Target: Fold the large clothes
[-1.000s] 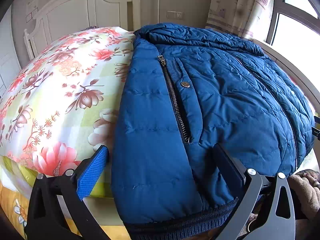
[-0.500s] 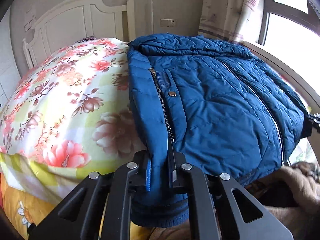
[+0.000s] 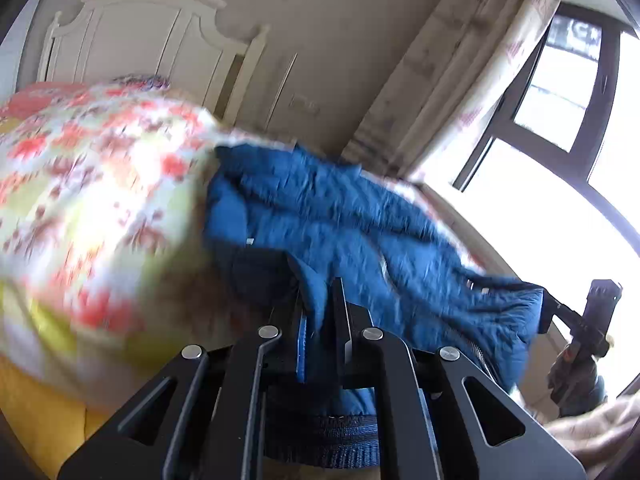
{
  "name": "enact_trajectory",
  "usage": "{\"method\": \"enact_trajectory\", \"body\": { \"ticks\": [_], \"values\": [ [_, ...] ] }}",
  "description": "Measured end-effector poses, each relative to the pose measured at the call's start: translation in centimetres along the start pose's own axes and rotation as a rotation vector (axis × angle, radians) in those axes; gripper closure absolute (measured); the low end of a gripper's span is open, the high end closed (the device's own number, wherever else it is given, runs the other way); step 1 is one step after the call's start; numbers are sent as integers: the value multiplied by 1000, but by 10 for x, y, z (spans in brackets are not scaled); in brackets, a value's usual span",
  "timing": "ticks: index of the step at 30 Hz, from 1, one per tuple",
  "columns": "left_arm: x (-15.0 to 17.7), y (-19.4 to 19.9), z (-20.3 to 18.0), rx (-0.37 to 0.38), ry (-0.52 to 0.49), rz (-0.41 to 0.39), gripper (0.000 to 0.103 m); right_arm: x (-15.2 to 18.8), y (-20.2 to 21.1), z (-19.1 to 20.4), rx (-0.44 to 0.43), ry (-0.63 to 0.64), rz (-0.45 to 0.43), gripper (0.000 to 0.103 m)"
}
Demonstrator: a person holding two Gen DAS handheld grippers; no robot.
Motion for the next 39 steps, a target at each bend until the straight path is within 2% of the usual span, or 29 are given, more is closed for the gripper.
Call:
{"method": "enact_trajectory", "body": {
  "ticks": [3, 6, 10, 12, 14, 15, 16, 17, 19, 21, 22, 24, 26, 28, 33, 36, 39],
  "values": [
    [-53, -26, 2, 8, 20, -49, 95, -45, -26, 2, 27, 41, -36, 93],
    [-110, -59, 5, 11, 49, -65, 95, -100, -73, -13, 67, 38, -41, 93],
    [-181, -123, 17, -36, 79, -39, 94, -161, -149, -60, 129, -46, -15, 93],
    [-215, -170, 37, -34, 164, 2, 93, -184, -197, -94, 191, -98, 5, 92],
    [-234, -214, 61, -45, 246, 59, 92, -196, -241, -127, 208, -170, 72, 81],
    [-236, -230, 72, -43, 291, 94, 91, -199, -257, -144, 250, -197, 95, 64],
    [-234, -245, 85, -28, 350, 134, 90, -203, -265, -155, 280, -214, 87, 36],
    [-236, -262, 102, 2, 432, 159, 89, -207, -266, -167, 275, -233, 64, 28],
    [-235, -265, 127, 2, 490, 116, 88, -214, -262, -188, 243, -287, 24, 23],
    [-239, -265, 151, -9, 501, 82, 87, -215, -258, -205, 286, -261, 23, 22],
    [-240, -265, 159, -35, 482, 88, 87, -213, -263, -208, 312, -211, 52, 22],
    [-241, -266, 159, -89, 368, 110, 87, -199, -277, -212, 346, -123, 126, 22],
    [-239, -275, 153, -120, 256, 154, 87, -182, -297, -219, 347, -95, 205, 22],
    [-227, -296, 144, -107, 174, 231, 87, -166, -317, -224, 334, -90, 260, 22],
    [-210, -333, 119, -77, 17, 341, 87, -156, -354, -218, 312, -50, 351, 22],
    [-207, -353, 117, -74, -16, 397, 87, -156, -374, -212, 303, 14, 427, 22],
    [-208, -370, 126, -77, -1, 424, 87, -155, -392, -211, 302, 58, 483, 22]
  ]
}}
Point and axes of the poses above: each gripper's, at about its wrist camera, not at the fingertips, and y roughly against the way its jaws point, z to its left, x to its underside, the point moved 4 cm from there along -y, roughly the way its jaws point, and after that the axes turned 3 degrees about -y, right-handed, at the moved point
